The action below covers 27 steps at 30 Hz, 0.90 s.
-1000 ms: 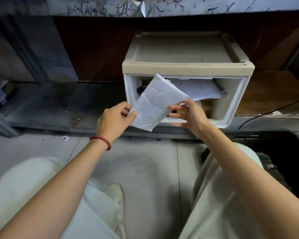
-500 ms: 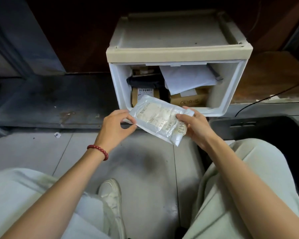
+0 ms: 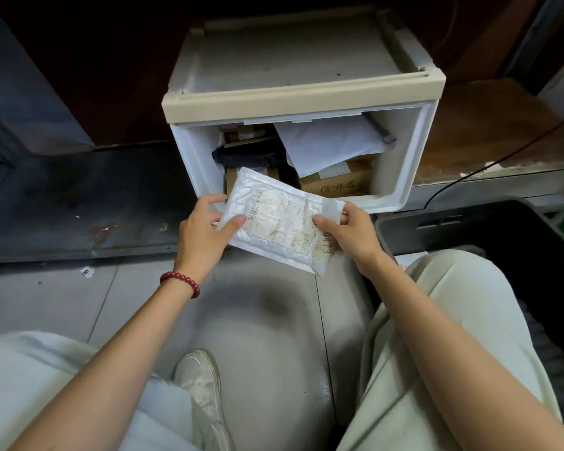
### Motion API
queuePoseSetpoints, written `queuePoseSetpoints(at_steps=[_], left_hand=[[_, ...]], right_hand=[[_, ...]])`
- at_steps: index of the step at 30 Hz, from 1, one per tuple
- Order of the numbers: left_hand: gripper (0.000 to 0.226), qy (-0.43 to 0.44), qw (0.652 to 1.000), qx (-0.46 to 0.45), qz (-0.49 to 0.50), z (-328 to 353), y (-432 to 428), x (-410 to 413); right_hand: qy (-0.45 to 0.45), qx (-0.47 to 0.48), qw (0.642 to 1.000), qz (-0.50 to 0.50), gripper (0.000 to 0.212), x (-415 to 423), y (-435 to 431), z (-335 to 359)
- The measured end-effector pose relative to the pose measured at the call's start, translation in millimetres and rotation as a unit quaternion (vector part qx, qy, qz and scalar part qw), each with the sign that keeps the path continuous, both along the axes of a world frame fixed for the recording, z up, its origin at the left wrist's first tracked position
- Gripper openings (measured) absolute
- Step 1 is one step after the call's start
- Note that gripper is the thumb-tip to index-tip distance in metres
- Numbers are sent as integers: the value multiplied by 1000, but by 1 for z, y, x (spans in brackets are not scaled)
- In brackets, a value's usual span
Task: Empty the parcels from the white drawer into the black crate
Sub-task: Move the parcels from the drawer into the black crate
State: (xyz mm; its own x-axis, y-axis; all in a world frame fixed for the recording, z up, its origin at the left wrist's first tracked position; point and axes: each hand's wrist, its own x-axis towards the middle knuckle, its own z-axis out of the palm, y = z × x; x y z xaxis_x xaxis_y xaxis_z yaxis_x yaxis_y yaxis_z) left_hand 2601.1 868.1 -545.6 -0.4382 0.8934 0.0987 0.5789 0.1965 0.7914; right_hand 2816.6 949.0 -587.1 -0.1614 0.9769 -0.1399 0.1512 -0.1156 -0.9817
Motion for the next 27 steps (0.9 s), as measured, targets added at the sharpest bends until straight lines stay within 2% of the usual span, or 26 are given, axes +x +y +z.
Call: queuePoseSetpoints(at_steps=[3, 6, 10, 15, 19, 24, 27], left_hand=[[21, 0, 999, 33, -12, 7, 13, 14], [23, 17, 997, 64, -29, 19, 28, 34], [22, 54, 989, 97, -93, 40, 52, 70], [22, 75, 978, 103, -163, 57, 93, 141], [25, 75, 967, 71, -235, 50, 130, 203], [27, 104, 950, 7, -295, 11, 154, 264], [35, 141, 932, -33, -333, -25, 157, 292]], right_hand=[[-45, 56, 996, -44, 42, 12, 11, 12], [-51, 99, 992, -56, 46, 38, 24, 40], [-57, 108, 990, -63, 56, 91, 35, 74], [-89, 144, 967, -190, 38, 161, 35, 83], [-52, 85, 952, -289, 27, 221, 23, 63], [-22, 1, 949, -315, 26, 270, 1, 14], [-13, -62, 933, -356, 24, 291, -14, -29]])
